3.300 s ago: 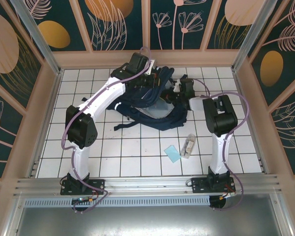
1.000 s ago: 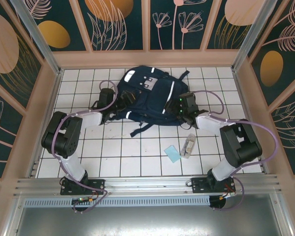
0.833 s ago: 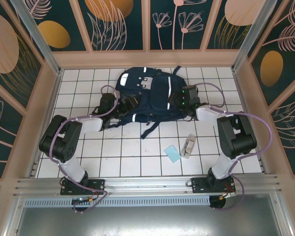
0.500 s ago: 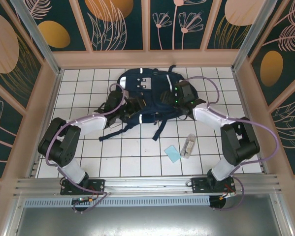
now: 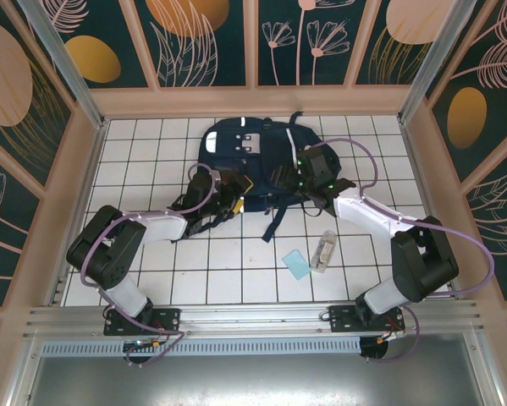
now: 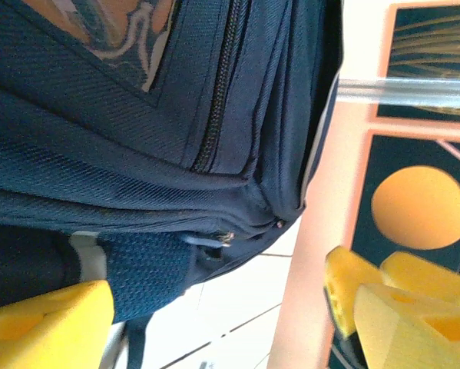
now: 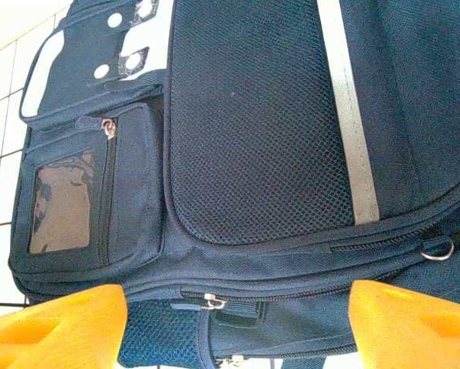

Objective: Pack the student bag

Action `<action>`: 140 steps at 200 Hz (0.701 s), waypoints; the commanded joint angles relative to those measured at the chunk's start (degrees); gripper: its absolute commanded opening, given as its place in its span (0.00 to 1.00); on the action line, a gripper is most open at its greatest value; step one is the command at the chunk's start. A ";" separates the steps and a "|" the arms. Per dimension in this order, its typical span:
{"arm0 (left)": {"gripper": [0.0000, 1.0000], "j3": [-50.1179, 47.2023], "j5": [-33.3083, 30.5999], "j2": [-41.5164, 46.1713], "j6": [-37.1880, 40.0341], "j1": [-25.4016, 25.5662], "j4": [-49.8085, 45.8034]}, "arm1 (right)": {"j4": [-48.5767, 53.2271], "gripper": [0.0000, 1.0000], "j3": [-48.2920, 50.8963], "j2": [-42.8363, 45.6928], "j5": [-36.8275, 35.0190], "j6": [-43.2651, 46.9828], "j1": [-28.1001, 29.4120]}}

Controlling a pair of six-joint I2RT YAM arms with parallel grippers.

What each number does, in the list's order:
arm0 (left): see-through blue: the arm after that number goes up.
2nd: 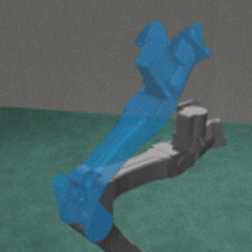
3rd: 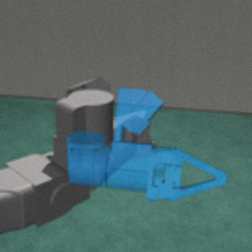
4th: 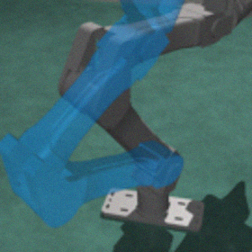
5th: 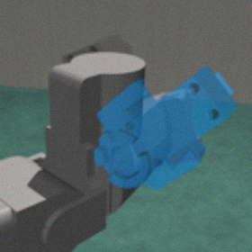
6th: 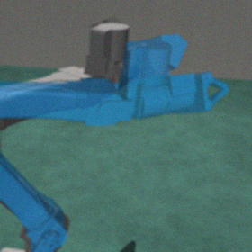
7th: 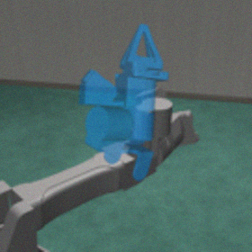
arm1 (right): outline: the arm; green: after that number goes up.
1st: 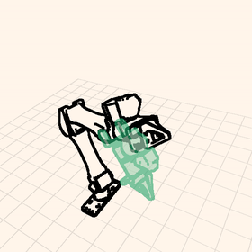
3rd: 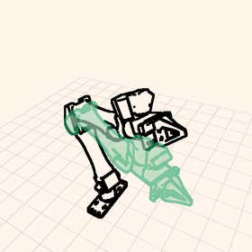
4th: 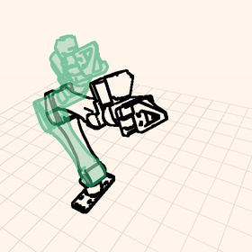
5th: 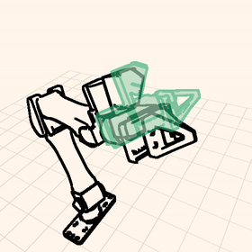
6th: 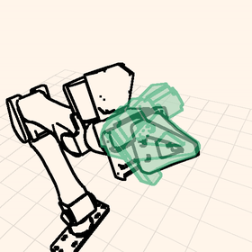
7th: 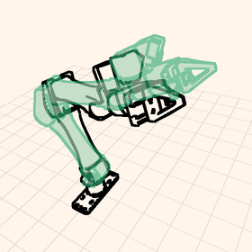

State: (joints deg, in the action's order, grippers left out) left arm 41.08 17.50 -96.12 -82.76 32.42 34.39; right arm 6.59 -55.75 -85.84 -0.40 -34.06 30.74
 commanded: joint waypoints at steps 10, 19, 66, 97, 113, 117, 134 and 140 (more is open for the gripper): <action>0.81 -0.31 -7.47 -1.78 -7.89 0.30 3.67 | -0.81 0.77 1.58 2.11 -1.15 -1.31 0.28; 0.81 -0.37 -8.75 -3.98 -9.01 0.17 3.09 | -0.71 0.77 1.84 2.43 -1.35 -1.27 0.28; 0.78 2.13 -9.55 -12.52 -12.15 -0.26 -0.38 | 0.09 0.77 2.70 4.91 -2.36 -0.52 0.28; 0.52 0.50 -12.34 -13.87 -12.97 -0.60 -0.53 | 0.35 0.77 3.34 6.12 -2.37 -0.56 0.28; 0.29 -1.13 -11.95 -15.01 -15.33 -1.20 1.95 | -0.04 0.77 3.91 6.56 -1.81 -0.91 0.28; 0.27 -1.52 -11.54 -15.35 -15.84 -1.35 2.96 | -0.04 0.77 3.97 6.65 -1.77 -1.00 0.28; 0.08 -2.23 -9.49 -16.42 -16.58 -1.91 6.65 | 0.00 0.77 4.03 6.84 -1.46 -0.96 0.26; 0.03 -2.17 -9.13 -16.11 -16.12 -1.89 6.99 | 0.11 0.77 3.94 6.87 -1.40 -0.85 0.28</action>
State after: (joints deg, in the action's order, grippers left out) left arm 41.65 10.04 -108.66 -96.49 32.12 44.84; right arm 6.76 -52.64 -80.49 -1.06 -34.87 30.74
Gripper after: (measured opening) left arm 0.111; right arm 0.767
